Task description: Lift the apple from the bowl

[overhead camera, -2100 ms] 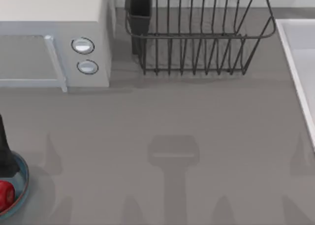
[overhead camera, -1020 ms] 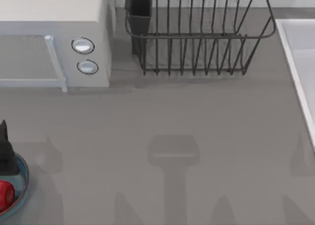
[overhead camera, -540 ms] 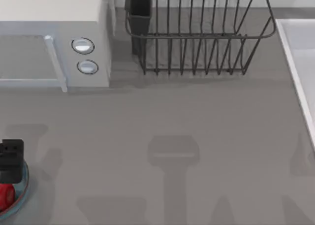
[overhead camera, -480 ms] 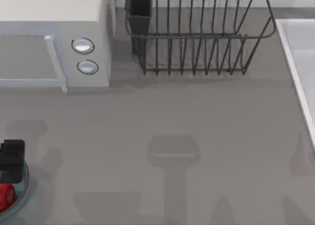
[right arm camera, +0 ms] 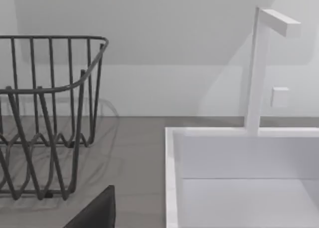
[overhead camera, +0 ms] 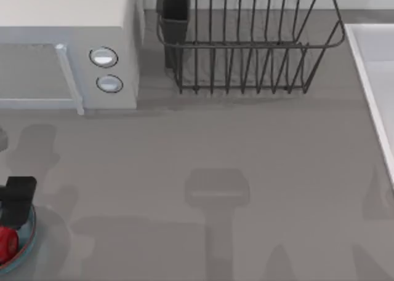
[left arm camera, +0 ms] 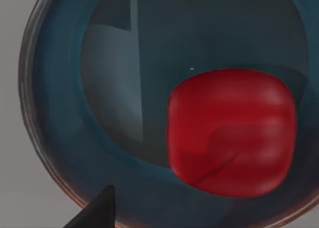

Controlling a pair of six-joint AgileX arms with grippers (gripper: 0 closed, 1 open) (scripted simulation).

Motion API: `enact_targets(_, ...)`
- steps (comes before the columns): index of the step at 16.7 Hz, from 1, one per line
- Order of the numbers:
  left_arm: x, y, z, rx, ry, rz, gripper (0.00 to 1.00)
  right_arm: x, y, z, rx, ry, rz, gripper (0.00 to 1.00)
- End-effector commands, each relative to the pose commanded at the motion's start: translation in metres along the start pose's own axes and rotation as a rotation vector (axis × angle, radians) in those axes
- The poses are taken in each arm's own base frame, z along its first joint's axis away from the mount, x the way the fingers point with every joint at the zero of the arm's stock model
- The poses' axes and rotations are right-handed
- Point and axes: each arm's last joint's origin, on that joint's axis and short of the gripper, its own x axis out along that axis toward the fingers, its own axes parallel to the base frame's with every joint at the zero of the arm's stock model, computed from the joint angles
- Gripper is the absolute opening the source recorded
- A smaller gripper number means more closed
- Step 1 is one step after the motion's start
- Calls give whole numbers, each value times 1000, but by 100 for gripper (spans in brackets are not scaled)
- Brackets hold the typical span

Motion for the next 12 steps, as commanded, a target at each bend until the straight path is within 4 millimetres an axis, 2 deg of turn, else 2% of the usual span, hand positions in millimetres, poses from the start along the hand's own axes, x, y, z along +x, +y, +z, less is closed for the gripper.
enact_targets(6,4,0,0,1,1,0,100,0,0,0,0,0,0,100)
enact_targets(8,18,0,2,1,7,0,100,0,0,0,0,0,0,100)
enact_targets(12,62,0,8,0,-16,0,100,0,0,0,0,0,0,100)
